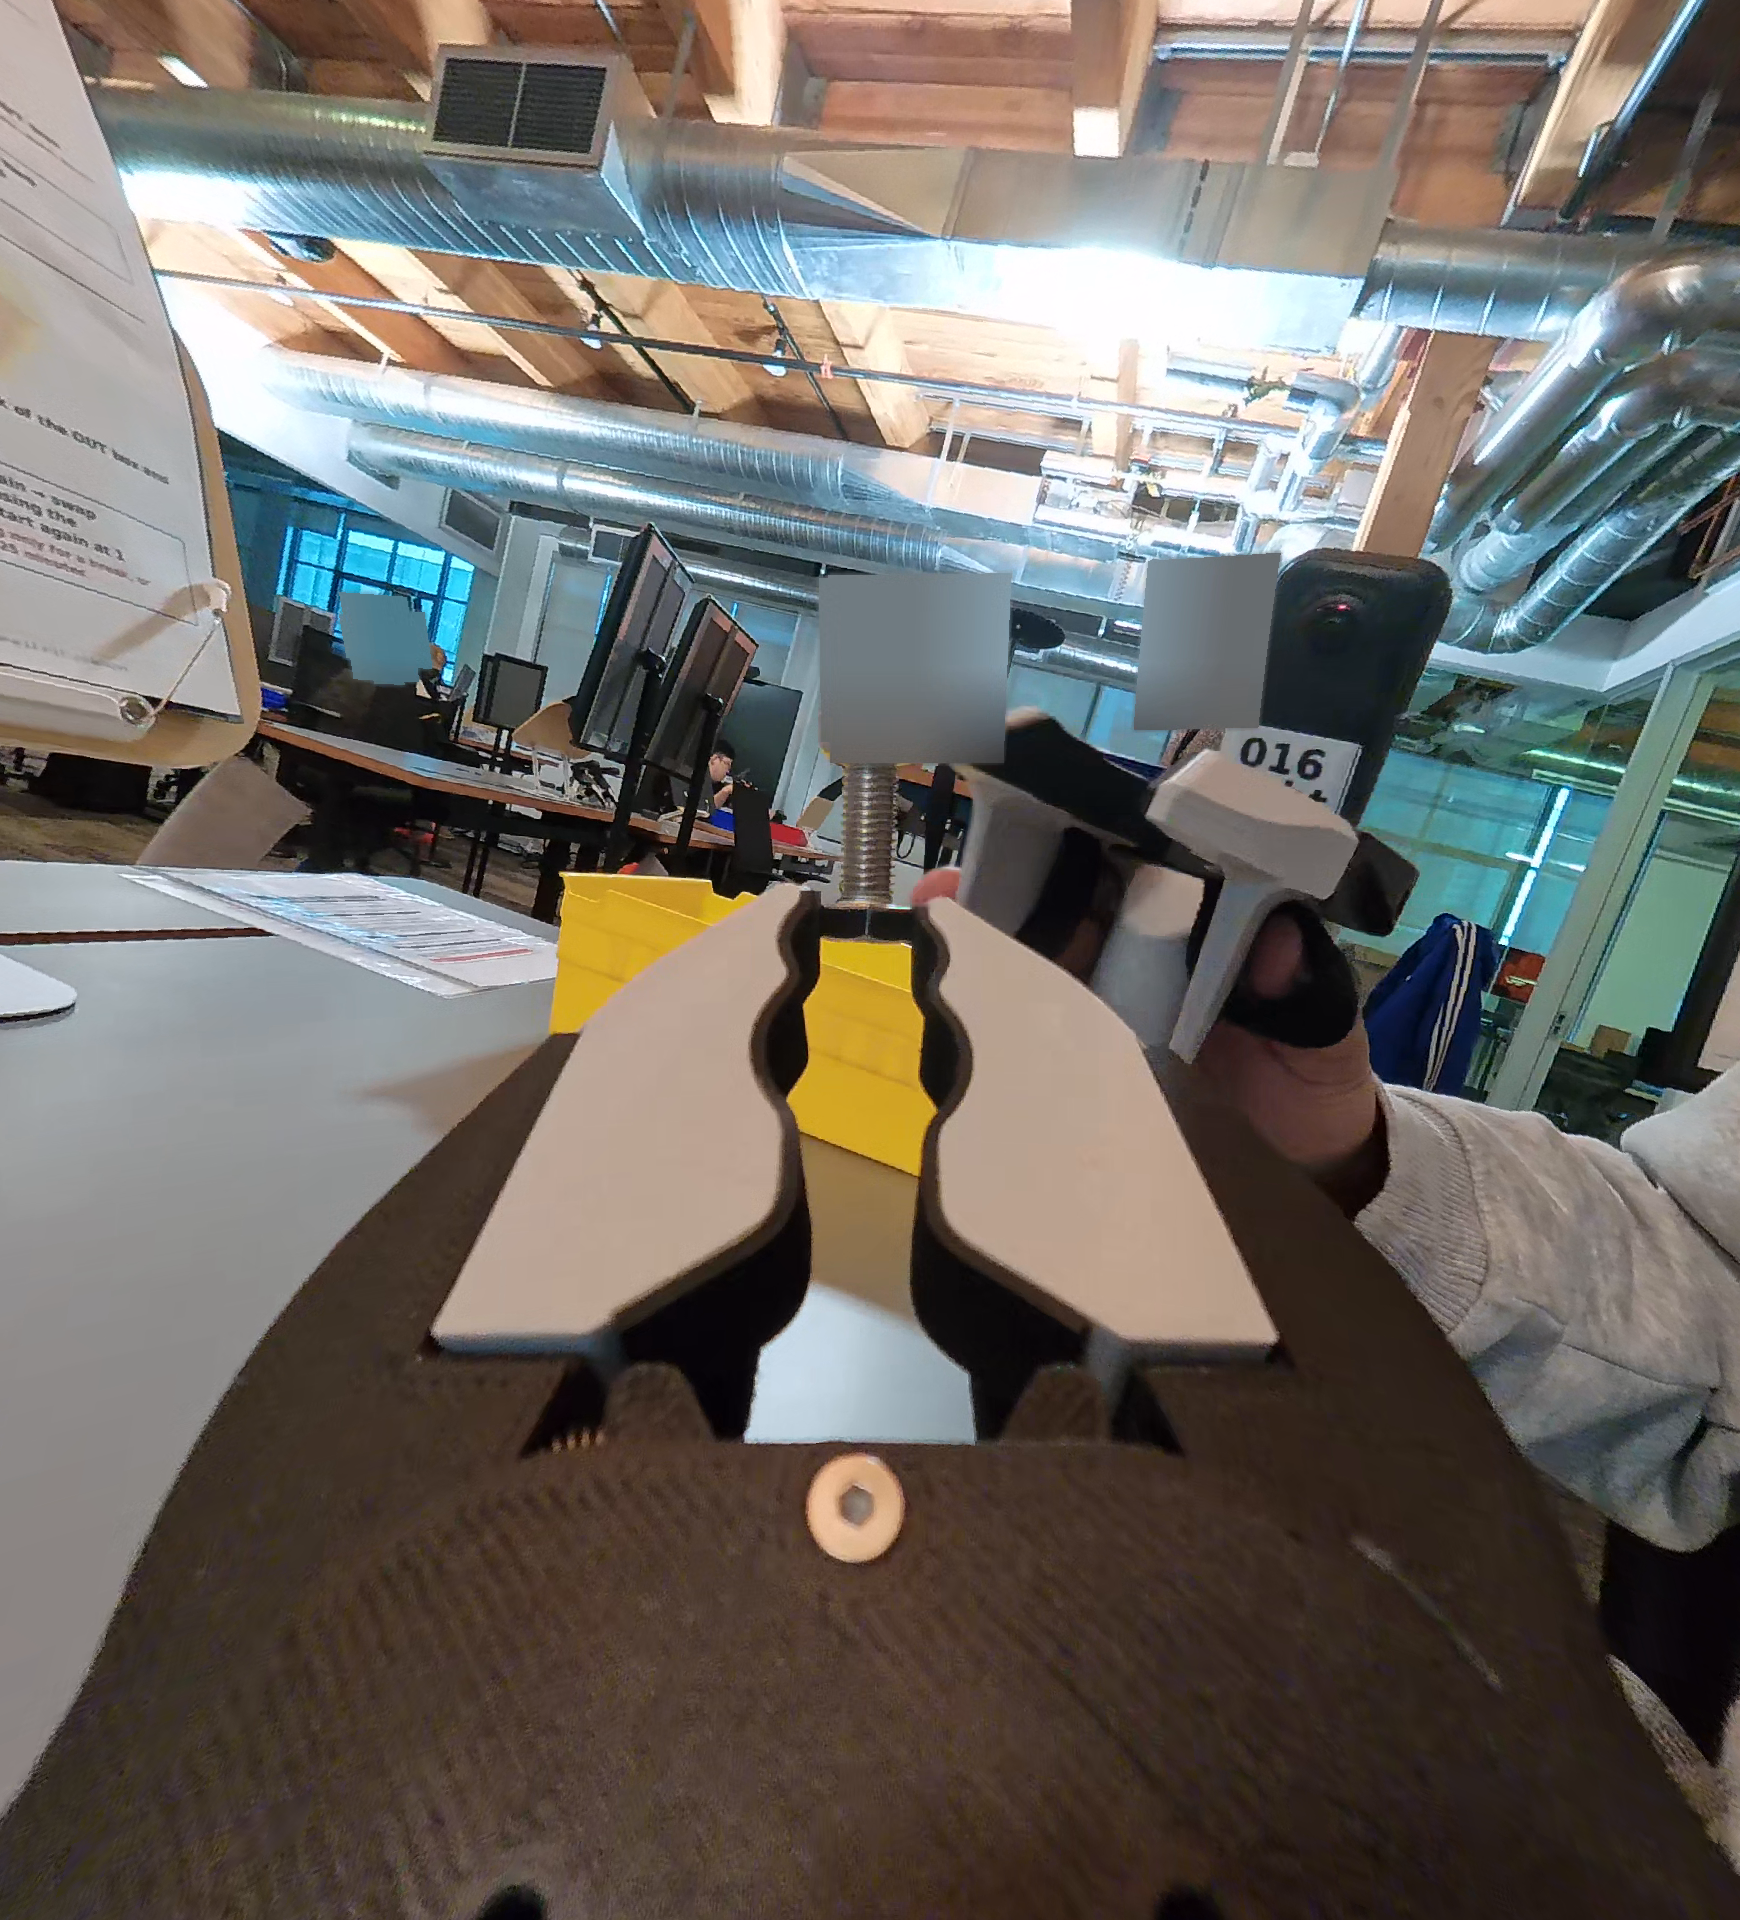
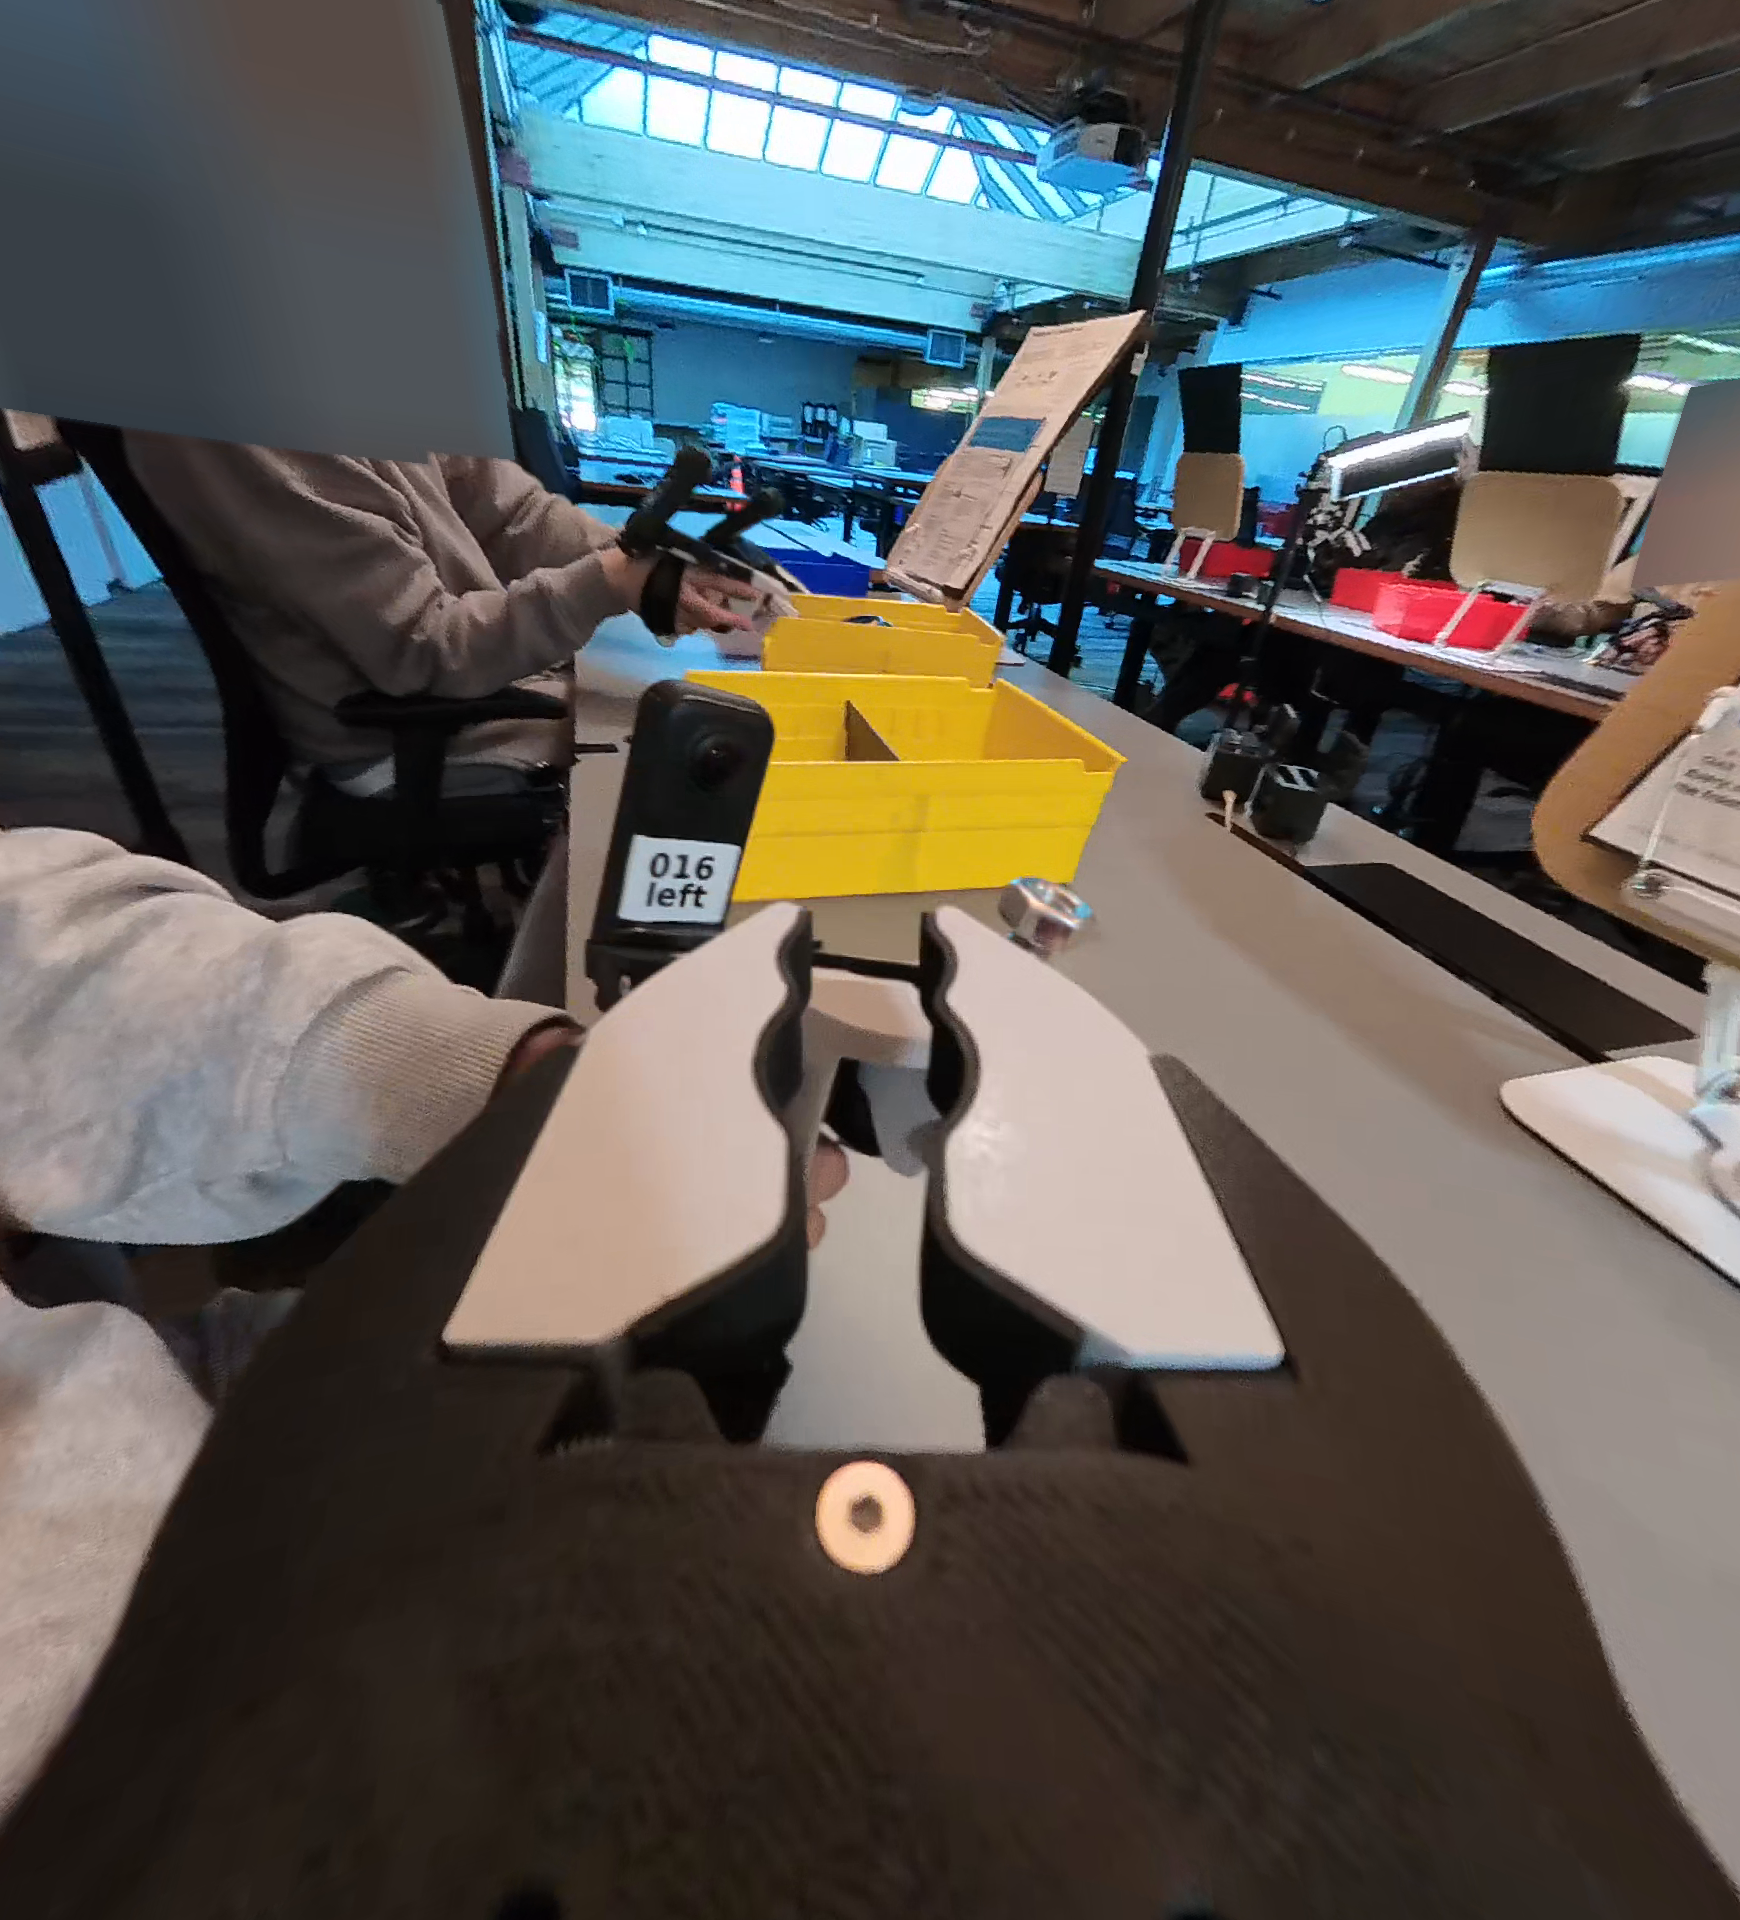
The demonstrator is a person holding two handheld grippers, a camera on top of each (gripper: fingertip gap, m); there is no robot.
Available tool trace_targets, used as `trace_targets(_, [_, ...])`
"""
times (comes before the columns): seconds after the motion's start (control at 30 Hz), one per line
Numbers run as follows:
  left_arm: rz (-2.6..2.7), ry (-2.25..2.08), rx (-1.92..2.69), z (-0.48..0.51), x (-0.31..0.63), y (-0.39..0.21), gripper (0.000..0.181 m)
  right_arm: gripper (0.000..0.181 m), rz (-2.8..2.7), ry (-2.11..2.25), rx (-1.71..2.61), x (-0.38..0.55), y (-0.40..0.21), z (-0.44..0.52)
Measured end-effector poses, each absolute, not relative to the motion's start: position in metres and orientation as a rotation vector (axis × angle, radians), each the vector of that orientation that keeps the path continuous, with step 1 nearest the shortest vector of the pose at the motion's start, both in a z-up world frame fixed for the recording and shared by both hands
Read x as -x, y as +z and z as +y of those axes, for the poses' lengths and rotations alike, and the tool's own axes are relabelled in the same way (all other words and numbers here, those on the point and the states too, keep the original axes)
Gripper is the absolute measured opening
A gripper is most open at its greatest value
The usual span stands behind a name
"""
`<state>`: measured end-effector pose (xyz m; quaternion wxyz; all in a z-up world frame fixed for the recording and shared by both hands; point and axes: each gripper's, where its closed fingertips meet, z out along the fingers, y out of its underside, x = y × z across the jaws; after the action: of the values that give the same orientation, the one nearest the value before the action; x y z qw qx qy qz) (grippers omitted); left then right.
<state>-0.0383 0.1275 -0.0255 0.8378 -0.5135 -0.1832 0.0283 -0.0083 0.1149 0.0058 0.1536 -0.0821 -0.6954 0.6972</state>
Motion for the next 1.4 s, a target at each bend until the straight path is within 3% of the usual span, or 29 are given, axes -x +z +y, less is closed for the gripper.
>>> trace_targets(0.07, [-0.381,0.056,1.087,0.128,0.037,-0.025,0.018,0.030,-1.953,1.978,0.282,0.015,0.006,0.117])
trace_targets(0.2, [-0.371,0.055,1.099,0.131,0.035,-0.026,0.018,0.068,-1.883,1.975,0.379,0.028,0.006,0.118])
trace_targets(0.33, [-0.389,0.055,1.083,0.127,0.038,-0.025,0.018,0.062,-1.945,1.973,0.318,0.017,0.002,0.109])
trace_targets(0.37, [-0.393,0.055,1.080,0.126,0.039,-0.025,0.018,0.054,-1.940,1.962,0.285,0.015,0.003,0.110])
trace_targets(0.43, [-0.396,0.059,1.077,0.125,0.041,-0.025,0.018,0.021,-1.956,1.960,0.223,0.008,0.003,0.109])
trace_targets(0.47, [-0.394,0.060,1.079,0.125,0.040,-0.025,0.018,0.018,-1.956,1.956,0.226,0.008,0.004,0.110])
trace_targets(0.53, [-0.389,0.061,1.085,0.127,0.039,-0.026,0.018,0.023,-1.937,1.950,0.258,0.012,0.004,0.111])
trace_targets(0.67, [-0.375,0.064,1.106,0.131,0.037,-0.027,0.018,0.065,-1.849,1.960,0.351,0.025,0.007,0.116])
trace_targets(0.73, [-0.378,0.064,1.109,0.131,0.038,-0.028,0.018,0.072,-1.885,1.969,0.357,0.024,0.003,0.112])
trace_targets(0.83, [-0.396,0.065,1.097,0.128,0.041,-0.027,0.018,0.064,-1.921,1.996,0.318,0.016,0.002,0.108])
trace_targets(0.93, [-0.400,0.073,1.096,0.126,0.042,-0.027,0.018,0.022,-1.929,2.017,0.246,0.007,0.004,0.110])
trace_targets(1.03, [-0.397,0.070,1.102,0.128,0.041,-0.028,0.018,0.029,-1.877,2.025,0.307,0.014,0.005,0.116])
trace_targets(1.2, [-0.383,0.070,1.124,0.131,0.039,-0.030,0.018,0.076,-1.814,2.037,0.440,0.030,-0.002,0.119])
trace_targets(1.3, [-0.396,0.066,1.116,0.130,0.041,-0.030,0.018,0.074,-1.864,2.054,0.382,0.022,-0.005,0.113])
trace_targets(1.4, [-0.407,0.062,1.107,0.128,0.043,-0.030,0.018,0.038,-1.910,2.055,0.273,0.008,-0.004,0.110])
